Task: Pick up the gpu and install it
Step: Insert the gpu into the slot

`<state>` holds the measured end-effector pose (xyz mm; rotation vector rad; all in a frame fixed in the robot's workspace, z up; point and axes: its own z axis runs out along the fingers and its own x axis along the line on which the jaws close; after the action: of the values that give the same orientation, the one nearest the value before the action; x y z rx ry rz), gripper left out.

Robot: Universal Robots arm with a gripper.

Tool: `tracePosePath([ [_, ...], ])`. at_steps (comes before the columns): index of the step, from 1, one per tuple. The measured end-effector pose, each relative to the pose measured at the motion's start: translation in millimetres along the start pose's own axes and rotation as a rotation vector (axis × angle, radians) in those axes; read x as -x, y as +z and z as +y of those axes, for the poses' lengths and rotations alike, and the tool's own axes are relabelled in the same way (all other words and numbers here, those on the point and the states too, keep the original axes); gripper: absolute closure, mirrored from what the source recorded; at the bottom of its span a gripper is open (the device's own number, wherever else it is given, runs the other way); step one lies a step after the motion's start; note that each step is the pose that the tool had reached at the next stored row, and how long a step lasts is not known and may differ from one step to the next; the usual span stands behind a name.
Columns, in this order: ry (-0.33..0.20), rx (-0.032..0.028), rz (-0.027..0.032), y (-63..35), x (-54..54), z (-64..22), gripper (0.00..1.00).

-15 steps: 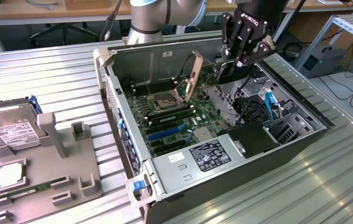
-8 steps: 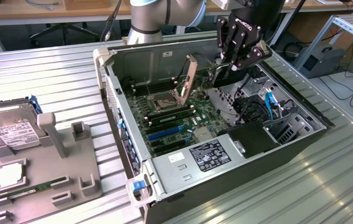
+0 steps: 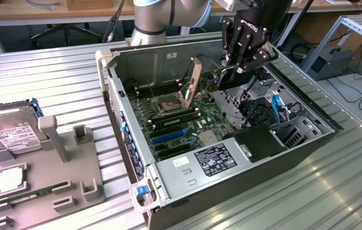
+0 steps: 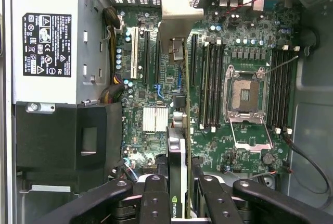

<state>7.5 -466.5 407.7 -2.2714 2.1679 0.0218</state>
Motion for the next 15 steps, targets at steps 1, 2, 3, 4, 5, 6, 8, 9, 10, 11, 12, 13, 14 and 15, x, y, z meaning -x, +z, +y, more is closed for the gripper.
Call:
tracePosePath([
  [1, 0.0, 0.0, 0.0, 0.0, 0.0, 0.0, 0.73],
  [2, 0.0, 0.0, 0.0, 0.0, 0.0, 0.0, 0.73],
  [3, 0.0, 0.0, 0.0, 0.0, 0.0, 0.0, 0.73],
  [4, 0.0, 0.0, 0.0, 0.0, 0.0, 0.0, 0.73],
  [5, 0.0, 0.0, 0.0, 0.0, 0.0, 0.0, 0.73],
  [6, 0.0, 0.0, 0.0, 0.0, 0.0, 0.1, 0.73],
  [8, 0.0, 0.0, 0.0001, 0.0, 0.0, 0.9, 0.73],
  [9, 0.0, 0.0, 0.0, 0.1, 0.1, 2.5, 0.73],
  [10, 0.0, 0.0, -0.0001, 0.1, 0.2, 4.9, 0.73],
  [11, 0.0, 0.0, 0.0, 0.1, 0.3, 5.9, 0.73],
  [12, 0.0, 0.0, 0.0, 0.1, 0.3, 6.6, 0.73],
  [13, 0.004, 0.0, 0.0, 0.1, 0.4, 7.3, 0.73],
  [14, 0.013, 0.0, -0.0001, 0.2, 0.4, 7.7, 0.73],
  [15, 0.024, -0.0002, -0.0001, 0.2, 0.4, 8.1, 0.73],
])
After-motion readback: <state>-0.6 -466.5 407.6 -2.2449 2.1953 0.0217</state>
